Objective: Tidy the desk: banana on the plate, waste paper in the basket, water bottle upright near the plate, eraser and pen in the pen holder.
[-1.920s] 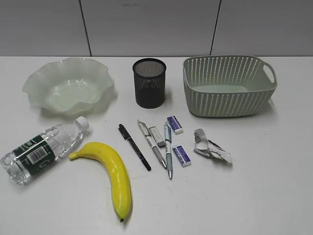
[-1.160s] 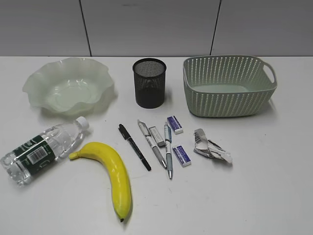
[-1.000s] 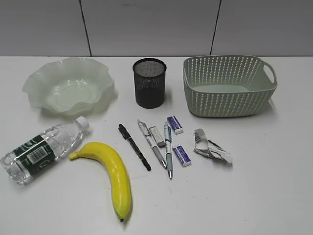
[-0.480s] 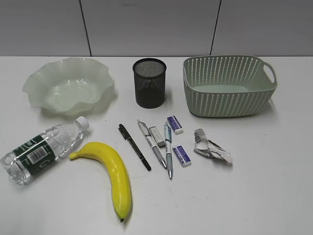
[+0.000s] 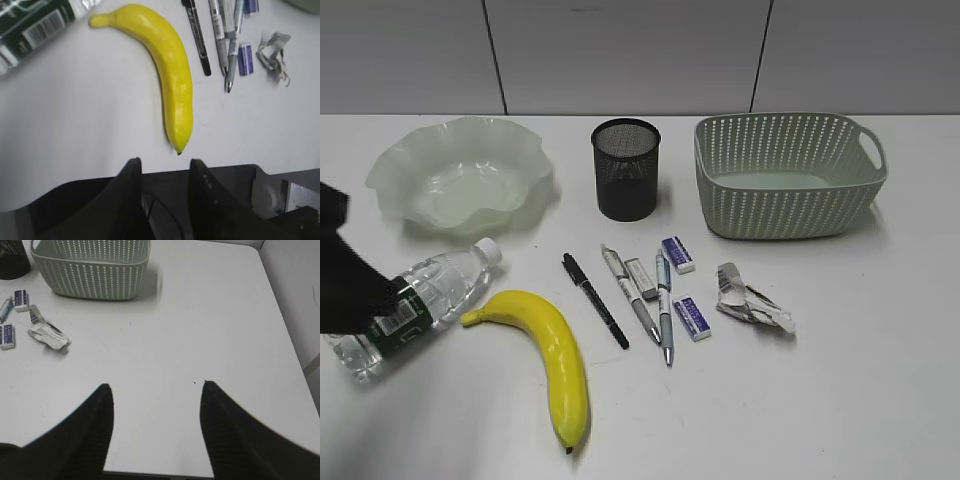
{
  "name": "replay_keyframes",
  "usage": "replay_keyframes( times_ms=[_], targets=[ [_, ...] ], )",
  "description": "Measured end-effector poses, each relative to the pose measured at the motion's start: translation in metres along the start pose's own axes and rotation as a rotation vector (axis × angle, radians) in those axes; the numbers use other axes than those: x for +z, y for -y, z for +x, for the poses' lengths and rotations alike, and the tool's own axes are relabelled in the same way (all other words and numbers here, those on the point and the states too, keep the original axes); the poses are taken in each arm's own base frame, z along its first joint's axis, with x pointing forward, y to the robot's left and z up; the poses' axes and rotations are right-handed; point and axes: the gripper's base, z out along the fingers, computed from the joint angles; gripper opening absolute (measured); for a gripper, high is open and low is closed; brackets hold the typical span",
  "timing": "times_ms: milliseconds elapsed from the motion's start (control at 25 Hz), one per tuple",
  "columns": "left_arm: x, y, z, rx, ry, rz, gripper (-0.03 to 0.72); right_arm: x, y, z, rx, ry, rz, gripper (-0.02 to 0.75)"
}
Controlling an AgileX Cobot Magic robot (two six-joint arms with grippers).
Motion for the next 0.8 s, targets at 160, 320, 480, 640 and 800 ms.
replay_keyframes(
  times_ms=[160, 320, 480, 640, 800],
  targets=[
    [0.042, 0.022, -0.014, -0.005, -0.088, -0.04, 0.269, 0.0, 0.0, 0.0, 0.0, 0.0, 0.0, 0.445],
    [0.084, 0.047, -0.021, 0.034, -0.16, -0.105, 0.349, 0.0, 0.0, 0.0, 0.0, 0.0, 0.0, 0.445],
    [0.123, 0.064, -0.034, 0.067, -0.199, -0.208, 0.415, 0.0, 0.0, 0.0, 0.0, 0.0, 0.0, 0.445],
    [0.154, 0.069, -0.05, 0.051, -0.227, -0.275, 0.501, 0.0, 0.0, 0.0, 0.0, 0.0, 0.0, 0.445],
    [0.178, 0.064, -0.06, 0.036, -0.255, -0.355, 0.547, 0.0, 0.0, 0.0, 0.0, 0.0, 0.0, 0.445]
  ],
)
